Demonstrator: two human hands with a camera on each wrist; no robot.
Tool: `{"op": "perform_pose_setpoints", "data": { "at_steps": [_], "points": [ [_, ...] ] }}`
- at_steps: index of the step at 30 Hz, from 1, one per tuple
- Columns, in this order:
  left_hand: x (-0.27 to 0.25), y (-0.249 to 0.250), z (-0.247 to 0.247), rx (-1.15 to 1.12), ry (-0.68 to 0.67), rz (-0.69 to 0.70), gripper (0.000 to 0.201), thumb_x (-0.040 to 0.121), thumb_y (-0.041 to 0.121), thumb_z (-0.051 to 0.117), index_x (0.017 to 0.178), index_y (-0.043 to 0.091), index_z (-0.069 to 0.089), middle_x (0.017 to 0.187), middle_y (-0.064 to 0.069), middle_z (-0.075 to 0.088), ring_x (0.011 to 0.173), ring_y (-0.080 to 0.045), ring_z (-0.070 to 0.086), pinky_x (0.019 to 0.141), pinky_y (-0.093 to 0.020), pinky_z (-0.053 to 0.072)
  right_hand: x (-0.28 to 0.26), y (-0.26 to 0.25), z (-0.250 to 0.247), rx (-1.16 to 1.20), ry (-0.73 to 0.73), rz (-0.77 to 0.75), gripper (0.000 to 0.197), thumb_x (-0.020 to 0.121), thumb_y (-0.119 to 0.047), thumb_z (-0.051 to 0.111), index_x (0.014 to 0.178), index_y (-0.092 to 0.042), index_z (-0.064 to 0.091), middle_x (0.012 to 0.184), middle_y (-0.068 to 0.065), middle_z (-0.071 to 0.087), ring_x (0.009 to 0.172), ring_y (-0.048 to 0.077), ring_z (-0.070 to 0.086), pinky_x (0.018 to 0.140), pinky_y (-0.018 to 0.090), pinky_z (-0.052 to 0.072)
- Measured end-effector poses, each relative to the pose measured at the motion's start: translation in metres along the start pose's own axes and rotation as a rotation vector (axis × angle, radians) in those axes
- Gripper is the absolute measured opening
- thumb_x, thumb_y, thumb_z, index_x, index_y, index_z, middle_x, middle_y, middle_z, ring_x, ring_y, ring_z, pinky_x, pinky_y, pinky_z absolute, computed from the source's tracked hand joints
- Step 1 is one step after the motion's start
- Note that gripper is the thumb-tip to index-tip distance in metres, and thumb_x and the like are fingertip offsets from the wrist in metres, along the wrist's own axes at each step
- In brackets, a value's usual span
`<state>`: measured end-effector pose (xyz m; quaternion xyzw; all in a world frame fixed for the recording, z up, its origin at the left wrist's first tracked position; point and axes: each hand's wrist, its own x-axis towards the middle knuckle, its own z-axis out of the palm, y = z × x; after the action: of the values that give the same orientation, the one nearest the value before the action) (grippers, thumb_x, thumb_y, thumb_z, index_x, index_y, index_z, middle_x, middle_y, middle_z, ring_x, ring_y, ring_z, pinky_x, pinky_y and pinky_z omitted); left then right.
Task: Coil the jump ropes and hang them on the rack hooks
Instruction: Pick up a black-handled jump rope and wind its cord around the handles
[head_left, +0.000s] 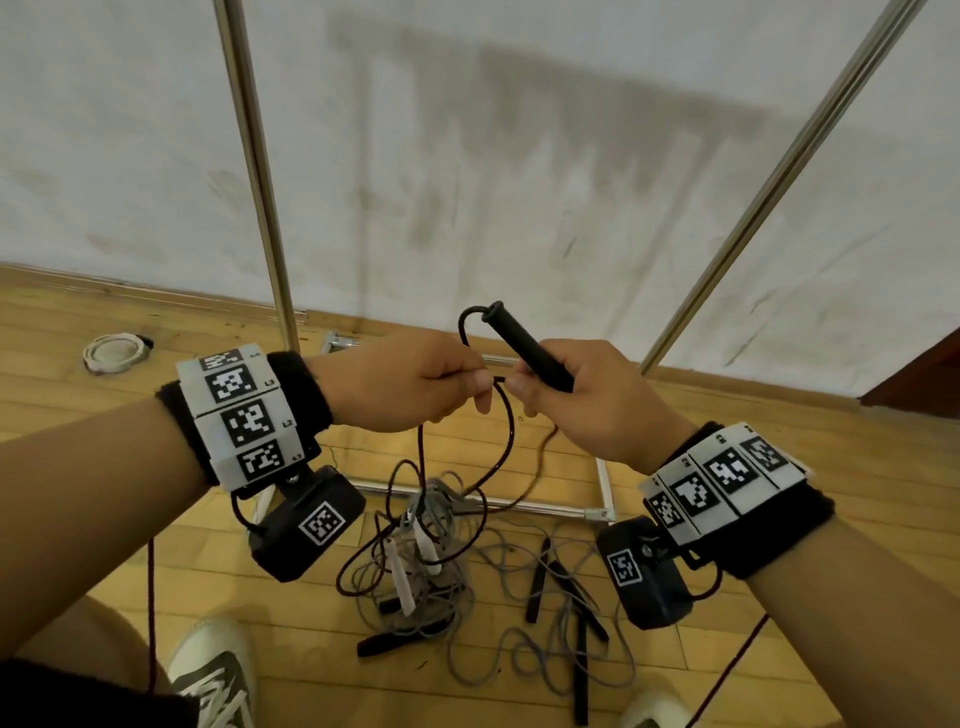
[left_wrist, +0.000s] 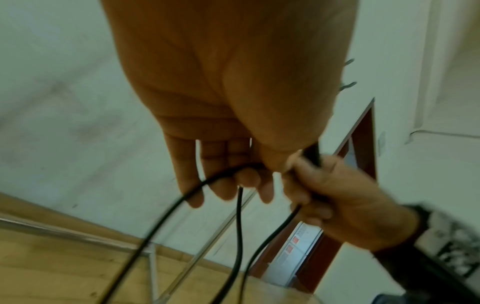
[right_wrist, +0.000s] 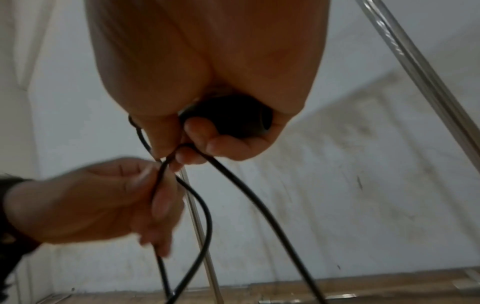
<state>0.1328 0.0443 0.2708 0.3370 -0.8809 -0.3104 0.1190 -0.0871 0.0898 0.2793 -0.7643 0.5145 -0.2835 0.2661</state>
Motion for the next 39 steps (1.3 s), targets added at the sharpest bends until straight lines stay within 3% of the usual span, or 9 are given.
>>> {"op": "perform_pose_setpoints", "data": {
  "at_steps": [7, 11, 14, 19, 26, 29, 32, 35, 39],
  "points": [
    [-0.002, -0.018, 0.018, -0.038, -0.182, -0.037, 0.020, 0.102, 0.040, 0.047, 0.089, 0.039, 0.061, 0.089, 0.024, 0.066, 0.086, 0.002, 0.062, 0.081, -0.028, 0.050, 0.009, -0.013, 0.002, -0.211, -0.101, 0.045, 0.015, 0.084, -0.038, 0.073, 0.072, -0.032, 0.066, 0.058, -0.010, 0.055, 0.052, 0.002, 0.050, 0.052, 0.015, 0.033],
    [-0.003, -0.028, 0.035, -0.040, -0.221, -0.112, 0.021, 0.104, 0.031, 0.046, 0.094, 0.027, 0.064, 0.092, 0.009, 0.067, 0.087, -0.010, 0.061, 0.082, -0.032, 0.050, 0.012, -0.014, -0.009, -0.135, 0.122, 0.020, 0.021, 0.086, -0.039, 0.071, 0.073, -0.023, 0.065, 0.052, -0.010, 0.052, 0.042, 0.002, 0.045, 0.046, 0.012, 0.035],
    [-0.004, -0.035, 0.041, -0.107, -0.206, -0.173, 0.025, 0.106, 0.024, 0.043, 0.098, 0.017, 0.066, 0.094, 0.009, 0.070, 0.089, -0.005, 0.062, 0.084, -0.025, 0.049, 0.011, -0.012, -0.025, -0.029, 0.339, -0.036, 0.023, 0.087, -0.036, 0.070, 0.074, -0.018, 0.066, 0.049, -0.012, 0.050, 0.041, 0.003, 0.042, 0.044, 0.011, 0.034],
    [-0.002, -0.041, 0.044, -0.094, -0.180, -0.214, 0.024, 0.106, 0.026, 0.043, 0.098, 0.019, 0.065, 0.098, 0.009, 0.072, 0.093, -0.008, 0.063, 0.088, -0.028, 0.048, 0.007, -0.001, -0.049, -0.096, 0.530, -0.044, 0.025, 0.088, -0.038, 0.068, 0.071, -0.021, 0.063, 0.055, -0.002, 0.052, 0.048, 0.009, 0.043, 0.046, 0.012, 0.033],
    [0.005, -0.044, 0.047, 0.044, -0.124, -0.267, 0.028, 0.106, 0.031, 0.040, 0.102, 0.022, 0.067, 0.073, 0.011, 0.058, 0.061, 0.001, 0.051, 0.056, -0.013, 0.037, -0.001, 0.021, -0.051, -0.368, 0.270, 0.109, 0.015, 0.078, -0.026, 0.076, 0.085, -0.037, 0.069, 0.088, -0.009, 0.063, 0.080, 0.012, 0.057, 0.064, 0.026, 0.039],
    [0.011, -0.035, 0.040, 0.062, -0.060, -0.216, 0.027, 0.106, 0.034, 0.040, 0.100, 0.031, 0.067, 0.067, 0.012, 0.054, 0.055, 0.000, 0.049, 0.055, -0.019, 0.038, -0.004, 0.020, -0.036, -0.373, 0.123, 0.081, 0.023, 0.081, -0.029, 0.074, 0.103, -0.030, 0.070, 0.090, -0.016, 0.059, 0.086, 0.008, 0.057, 0.069, 0.015, 0.037],
    [0.014, -0.022, 0.030, 0.095, -0.020, -0.123, 0.026, 0.104, 0.039, 0.041, 0.098, 0.036, 0.066, 0.068, 0.009, 0.057, 0.059, -0.004, 0.052, 0.058, -0.025, 0.043, -0.006, 0.014, -0.014, -0.250, 0.029, 0.032, 0.017, 0.086, -0.034, 0.071, 0.102, -0.030, 0.066, 0.079, -0.018, 0.058, 0.074, -0.003, 0.055, 0.064, 0.006, 0.036],
    [0.014, -0.012, 0.022, 0.030, 0.059, -0.048, 0.026, 0.104, 0.036, 0.043, 0.098, 0.033, 0.068, 0.069, 0.006, 0.058, 0.058, -0.004, 0.052, 0.053, -0.019, 0.042, -0.005, 0.008, 0.001, -0.147, 0.007, 0.049, 0.015, 0.091, -0.029, 0.066, 0.088, -0.015, 0.067, 0.056, -0.010, 0.050, 0.052, 0.002, 0.049, 0.051, 0.014, 0.033],
    [0.008, -0.008, 0.014, -0.026, 0.061, -0.033, 0.024, 0.104, 0.036, 0.044, 0.096, 0.034, 0.067, 0.069, 0.016, 0.059, 0.058, -0.001, 0.053, 0.053, -0.018, 0.042, -0.001, 0.001, -0.001, -0.021, -0.005, 0.102, 0.018, 0.091, -0.026, 0.066, 0.081, -0.012, 0.069, 0.055, -0.011, 0.056, 0.049, 0.003, 0.049, 0.056, 0.026, 0.044]
  ]
}}
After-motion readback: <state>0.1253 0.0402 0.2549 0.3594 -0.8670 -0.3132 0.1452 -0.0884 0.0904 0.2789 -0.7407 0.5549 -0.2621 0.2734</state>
